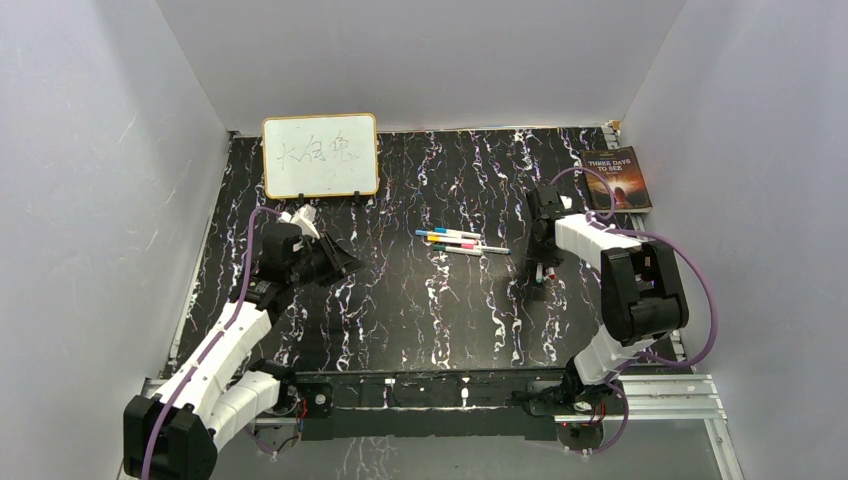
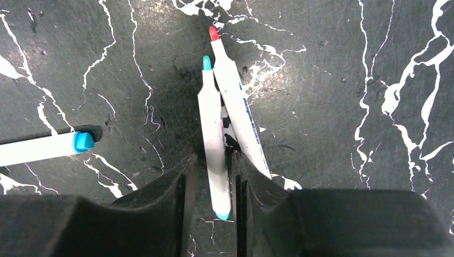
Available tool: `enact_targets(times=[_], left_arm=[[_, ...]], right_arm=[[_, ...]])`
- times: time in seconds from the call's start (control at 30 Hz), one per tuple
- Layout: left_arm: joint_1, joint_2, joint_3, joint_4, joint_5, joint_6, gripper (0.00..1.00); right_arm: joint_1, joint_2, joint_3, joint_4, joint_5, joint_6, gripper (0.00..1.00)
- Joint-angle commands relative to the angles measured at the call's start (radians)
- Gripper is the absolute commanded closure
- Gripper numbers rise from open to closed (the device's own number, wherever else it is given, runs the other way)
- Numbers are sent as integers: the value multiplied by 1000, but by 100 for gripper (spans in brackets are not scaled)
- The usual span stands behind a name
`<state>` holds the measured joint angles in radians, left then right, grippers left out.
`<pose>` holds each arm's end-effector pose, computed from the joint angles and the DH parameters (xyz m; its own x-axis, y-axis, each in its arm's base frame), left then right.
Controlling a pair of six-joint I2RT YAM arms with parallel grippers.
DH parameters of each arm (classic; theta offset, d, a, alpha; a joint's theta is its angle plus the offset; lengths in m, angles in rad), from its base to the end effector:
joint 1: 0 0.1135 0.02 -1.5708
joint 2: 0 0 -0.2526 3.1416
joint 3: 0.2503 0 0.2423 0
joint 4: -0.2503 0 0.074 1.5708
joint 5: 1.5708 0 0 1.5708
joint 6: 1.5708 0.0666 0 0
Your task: Open the pen caps
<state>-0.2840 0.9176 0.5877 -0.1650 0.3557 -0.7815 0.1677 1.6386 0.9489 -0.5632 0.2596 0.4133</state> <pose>0.2124 -0.0862 0.2300 -0.7159 -0.4788 -0.5082 0.0742 0.6715 -0.7372 0.2983 0.0332 0.1310 -0.8907 0.2429 -0.3842 0.3009 0.9486 -0.0978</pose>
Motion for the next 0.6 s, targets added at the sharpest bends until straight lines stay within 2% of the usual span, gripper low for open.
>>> enact_targets(times=[0.0,0.33,0.57], left_arm=[[4,-10,17,-2,23,-3,100],[4,0,14,4,23,-2,100],[5,14,25,-2,12,6,100]], right_arm=[[-5,-7,41,38,1,-10,71],[-5,-73,51,16,-6,-13,69],[-5,-179,69,-18,-13,-5,48]])
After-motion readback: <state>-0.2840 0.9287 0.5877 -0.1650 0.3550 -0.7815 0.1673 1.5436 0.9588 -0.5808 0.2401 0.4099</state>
